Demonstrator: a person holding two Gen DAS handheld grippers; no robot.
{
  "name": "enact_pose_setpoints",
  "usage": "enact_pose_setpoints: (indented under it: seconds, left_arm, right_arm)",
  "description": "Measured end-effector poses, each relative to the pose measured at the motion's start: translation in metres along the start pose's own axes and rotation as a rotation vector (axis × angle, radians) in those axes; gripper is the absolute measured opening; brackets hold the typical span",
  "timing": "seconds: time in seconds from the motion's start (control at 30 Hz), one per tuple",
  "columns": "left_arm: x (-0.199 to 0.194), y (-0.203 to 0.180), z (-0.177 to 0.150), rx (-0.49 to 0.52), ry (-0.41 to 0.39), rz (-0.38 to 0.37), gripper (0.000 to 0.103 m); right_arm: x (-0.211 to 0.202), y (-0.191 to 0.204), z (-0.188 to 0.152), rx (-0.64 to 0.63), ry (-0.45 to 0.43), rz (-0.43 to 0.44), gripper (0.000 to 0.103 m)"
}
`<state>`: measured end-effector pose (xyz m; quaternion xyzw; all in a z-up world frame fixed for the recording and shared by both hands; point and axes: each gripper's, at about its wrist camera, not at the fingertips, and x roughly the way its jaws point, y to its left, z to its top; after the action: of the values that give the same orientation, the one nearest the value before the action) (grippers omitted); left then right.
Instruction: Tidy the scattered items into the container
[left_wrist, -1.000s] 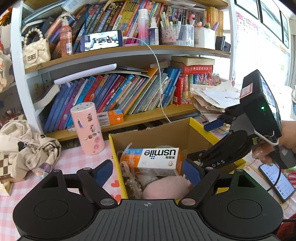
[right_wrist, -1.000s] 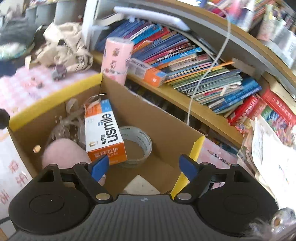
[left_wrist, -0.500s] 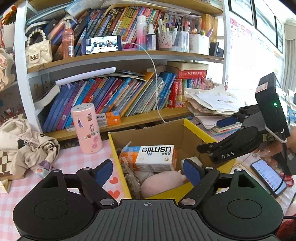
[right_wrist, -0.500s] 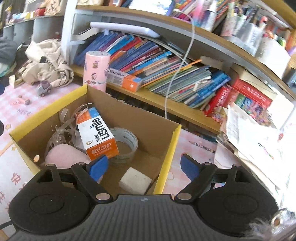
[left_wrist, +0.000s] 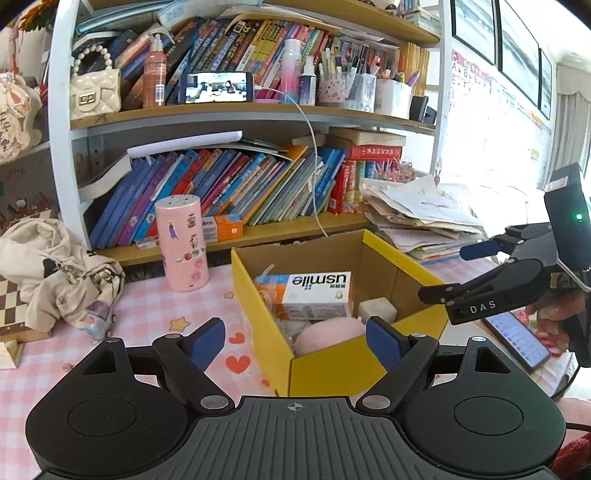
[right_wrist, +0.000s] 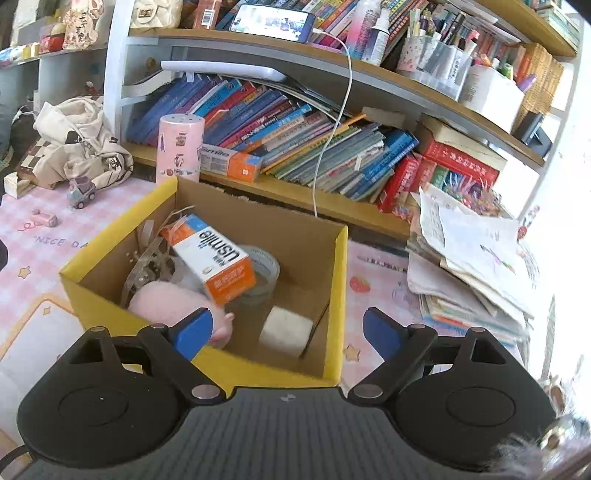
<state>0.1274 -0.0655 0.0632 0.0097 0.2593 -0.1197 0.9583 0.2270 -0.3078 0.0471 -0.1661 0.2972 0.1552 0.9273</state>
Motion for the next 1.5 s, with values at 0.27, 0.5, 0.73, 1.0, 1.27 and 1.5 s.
enact_pose_setpoints:
  seconds: [0.27, 0.5, 0.73, 1.0, 1.27, 1.5]
  left_arm:
    - [-0.017, 0.021, -0.016, -0.002, 0.023, -0.010, 0.086]
    - [-0.032, 0.037, -0.034, -0.015, 0.049, -0.017, 0.086]
    - [-0.042, 0.048, -0.048, -0.004, 0.082, -0.003, 0.087]
    - [-0.052, 0.061, -0.066, -0.011, 0.113, 0.053, 0.095]
    - [-0.063, 0.081, -0.086, -0.093, 0.156, 0.097, 0.097]
    - [-0.065, 0.088, -0.108, -0.127, 0.226, 0.144, 0.097]
  right_arm:
    - [-0.018, 0.029, -0.019, 0.074, 0.051, -0.005, 0.092]
    - [-0.024, 0.057, -0.045, 0.192, 0.140, 0.028, 0.092]
    - [-0.030, 0.083, -0.057, 0.238, 0.181, 0.027, 0.093]
    - [-0.031, 0.117, -0.062, 0.225, 0.222, 0.019, 0.101]
    - [-0.032, 0.149, -0.066, 0.198, 0.263, 0.059, 0.101]
    - [-0.036, 0.187, -0.068, 0.079, 0.279, 0.108, 0.101]
